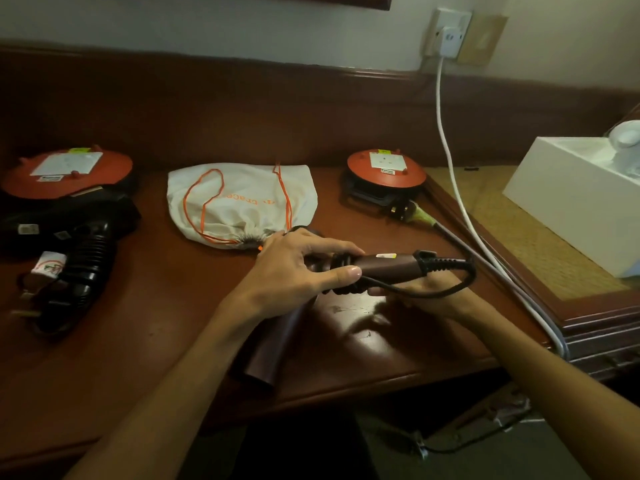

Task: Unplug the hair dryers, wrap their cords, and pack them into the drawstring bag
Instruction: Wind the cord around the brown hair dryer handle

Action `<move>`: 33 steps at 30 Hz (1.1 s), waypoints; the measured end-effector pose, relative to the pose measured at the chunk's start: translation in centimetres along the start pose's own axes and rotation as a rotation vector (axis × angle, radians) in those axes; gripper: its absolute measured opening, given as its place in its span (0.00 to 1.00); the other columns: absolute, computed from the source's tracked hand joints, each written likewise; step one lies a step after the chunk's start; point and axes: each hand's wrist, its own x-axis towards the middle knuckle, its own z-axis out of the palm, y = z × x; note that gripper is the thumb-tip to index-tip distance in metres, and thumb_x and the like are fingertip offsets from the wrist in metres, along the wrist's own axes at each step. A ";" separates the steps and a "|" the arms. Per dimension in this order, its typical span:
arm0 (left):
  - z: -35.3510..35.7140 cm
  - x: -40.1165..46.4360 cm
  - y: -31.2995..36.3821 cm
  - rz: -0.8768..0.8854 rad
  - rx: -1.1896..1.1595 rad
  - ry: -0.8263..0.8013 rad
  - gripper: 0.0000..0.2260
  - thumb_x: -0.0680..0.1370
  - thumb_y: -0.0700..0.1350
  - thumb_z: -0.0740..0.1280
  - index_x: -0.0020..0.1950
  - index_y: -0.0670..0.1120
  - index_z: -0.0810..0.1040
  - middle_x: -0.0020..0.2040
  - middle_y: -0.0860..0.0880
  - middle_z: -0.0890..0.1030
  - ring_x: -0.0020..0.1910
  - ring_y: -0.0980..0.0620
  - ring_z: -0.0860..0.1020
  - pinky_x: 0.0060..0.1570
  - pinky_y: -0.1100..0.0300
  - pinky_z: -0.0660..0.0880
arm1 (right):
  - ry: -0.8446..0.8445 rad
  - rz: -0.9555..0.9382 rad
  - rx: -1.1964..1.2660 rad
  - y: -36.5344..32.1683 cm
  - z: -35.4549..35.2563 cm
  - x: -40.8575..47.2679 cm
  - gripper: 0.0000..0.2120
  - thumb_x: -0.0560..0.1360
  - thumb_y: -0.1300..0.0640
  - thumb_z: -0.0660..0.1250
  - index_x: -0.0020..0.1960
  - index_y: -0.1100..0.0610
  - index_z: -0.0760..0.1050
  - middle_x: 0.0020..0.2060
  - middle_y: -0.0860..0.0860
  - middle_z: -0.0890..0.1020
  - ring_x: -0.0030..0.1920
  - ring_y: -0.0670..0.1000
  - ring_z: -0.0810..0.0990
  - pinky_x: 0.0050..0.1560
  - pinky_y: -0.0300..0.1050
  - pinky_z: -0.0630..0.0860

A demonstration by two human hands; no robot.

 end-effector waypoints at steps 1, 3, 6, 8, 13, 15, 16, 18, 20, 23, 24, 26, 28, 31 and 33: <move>-0.1 0.0 0.2 0.017 0.007 -0.007 0.16 0.71 0.65 0.72 0.58 0.64 0.83 0.47 0.55 0.82 0.52 0.53 0.79 0.54 0.44 0.77 | -0.022 -0.011 -0.069 0.3 -0.3 1.1 0.09 0.71 0.48 0.77 0.46 0.51 0.80 0.32 0.49 0.81 0.30 0.41 0.78 0.34 0.42 0.74; -0.2 -0.1 0.7 0.033 0.083 -0.025 0.16 0.71 0.65 0.72 0.57 0.65 0.83 0.47 0.57 0.82 0.53 0.57 0.78 0.59 0.44 0.74 | -0.115 0.001 -0.202 0.6 -0.8 3.2 0.09 0.73 0.53 0.76 0.39 0.57 0.84 0.30 0.55 0.82 0.29 0.42 0.75 0.34 0.44 0.71; 0.7 -0.1 1.8 0.043 0.416 -0.101 0.18 0.72 0.67 0.69 0.61 0.68 0.80 0.51 0.63 0.79 0.61 0.63 0.72 0.76 0.39 0.50 | -0.204 0.016 -0.317 0.0 -0.8 4.9 0.12 0.71 0.55 0.77 0.35 0.62 0.81 0.29 0.58 0.80 0.29 0.46 0.72 0.31 0.46 0.68; 1.5 -0.1 2.4 0.047 0.581 -0.152 0.22 0.73 0.68 0.67 0.66 0.66 0.75 0.56 0.60 0.80 0.65 0.60 0.71 0.77 0.38 0.44 | -0.248 -0.009 -0.341 -0.6 -0.8 5.5 0.10 0.70 0.58 0.77 0.35 0.62 0.80 0.28 0.53 0.79 0.29 0.45 0.73 0.32 0.44 0.70; 2.9 0.4 3.3 -0.097 0.667 -0.062 0.28 0.73 0.70 0.66 0.67 0.58 0.65 0.56 0.52 0.80 0.64 0.50 0.75 0.76 0.36 0.47 | -0.319 0.093 -0.178 -4.4 -3.1 5.3 0.08 0.78 0.56 0.71 0.43 0.59 0.80 0.32 0.48 0.76 0.31 0.45 0.71 0.32 0.39 0.69; 3.4 0.5 3.4 -0.132 0.670 -0.034 0.26 0.75 0.68 0.66 0.68 0.59 0.64 0.56 0.52 0.81 0.66 0.49 0.74 0.75 0.33 0.47 | -0.333 0.079 -0.232 -6.3 -3.6 4.5 0.10 0.81 0.58 0.65 0.46 0.59 0.82 0.33 0.49 0.75 0.32 0.45 0.71 0.33 0.40 0.69; 3.5 0.6 3.4 -0.144 0.677 -0.022 0.26 0.76 0.67 0.65 0.69 0.59 0.64 0.56 0.52 0.81 0.67 0.49 0.73 0.74 0.32 0.47 | -0.346 0.060 -0.260 -7.1 -3.5 4.0 0.11 0.82 0.60 0.63 0.48 0.59 0.83 0.34 0.50 0.76 0.32 0.46 0.72 0.33 0.41 0.70; 3.4 0.7 3.4 -0.165 0.686 -0.009 0.23 0.77 0.66 0.64 0.71 0.62 0.65 0.58 0.53 0.81 0.68 0.49 0.71 0.73 0.31 0.46 | -0.353 0.028 -0.301 -8.4 -3.1 2.9 0.12 0.82 0.62 0.60 0.48 0.61 0.83 0.34 0.51 0.77 0.31 0.46 0.73 0.32 0.40 0.70; 2.9 0.7 3.2 -0.192 0.647 0.007 0.21 0.78 0.65 0.62 0.70 0.66 0.68 0.59 0.56 0.80 0.69 0.51 0.68 0.72 0.32 0.45 | -0.326 0.010 -0.261 -9.0 -2.7 1.8 0.13 0.83 0.62 0.59 0.46 0.62 0.81 0.31 0.51 0.77 0.29 0.46 0.72 0.30 0.40 0.70; 2.2 0.5 2.7 -0.227 0.524 0.065 0.17 0.79 0.64 0.63 0.68 0.69 0.71 0.59 0.59 0.80 0.70 0.54 0.66 0.72 0.31 0.43 | -0.300 0.005 -0.113 -9.7 -2.5 -0.2 0.12 0.84 0.63 0.58 0.49 0.58 0.80 0.29 0.47 0.78 0.27 0.44 0.74 0.29 0.42 0.71; 2.0 0.5 2.5 -0.237 0.486 0.105 0.16 0.79 0.63 0.63 0.67 0.69 0.72 0.59 0.59 0.80 0.70 0.54 0.66 0.73 0.31 0.44 | -0.287 -0.002 -0.056 -9.9 -2.1 -0.9 0.12 0.84 0.63 0.58 0.51 0.55 0.80 0.29 0.47 0.79 0.27 0.44 0.74 0.28 0.41 0.71; 1.6 0.5 2.0 -0.264 0.426 0.202 0.16 0.78 0.62 0.65 0.67 0.68 0.73 0.59 0.59 0.80 0.70 0.54 0.67 0.73 0.31 0.46 | -0.203 -0.031 0.100 -9.4 -0.6 -2.2 0.15 0.84 0.63 0.59 0.60 0.48 0.79 0.35 0.56 0.81 0.29 0.48 0.75 0.28 0.42 0.70; 0.9 0.6 1.6 -0.298 0.374 0.259 0.17 0.78 0.62 0.65 0.67 0.69 0.74 0.61 0.58 0.79 0.70 0.54 0.67 0.73 0.33 0.49 | -0.042 -0.102 0.175 -8.1 1.4 -3.0 0.20 0.83 0.63 0.60 0.67 0.42 0.76 0.37 0.63 0.80 0.28 0.49 0.73 0.28 0.41 0.68; 0.0 0.4 0.7 -0.286 0.295 0.225 0.18 0.78 0.63 0.65 0.67 0.71 0.72 0.62 0.59 0.79 0.70 0.55 0.67 0.72 0.33 0.49 | 0.181 -0.230 0.039 -5.8 4.2 -3.2 0.22 0.82 0.63 0.63 0.67 0.39 0.74 0.29 0.41 0.79 0.27 0.40 0.72 0.31 0.31 0.67; -0.4 0.2 0.4 -0.265 0.239 0.214 0.20 0.74 0.68 0.63 0.66 0.72 0.72 0.60 0.61 0.80 0.69 0.55 0.69 0.72 0.32 0.51 | 0.251 -0.266 -0.083 -4.5 5.2 -2.7 0.22 0.83 0.62 0.63 0.71 0.42 0.73 0.30 0.40 0.77 0.30 0.43 0.74 0.33 0.32 0.67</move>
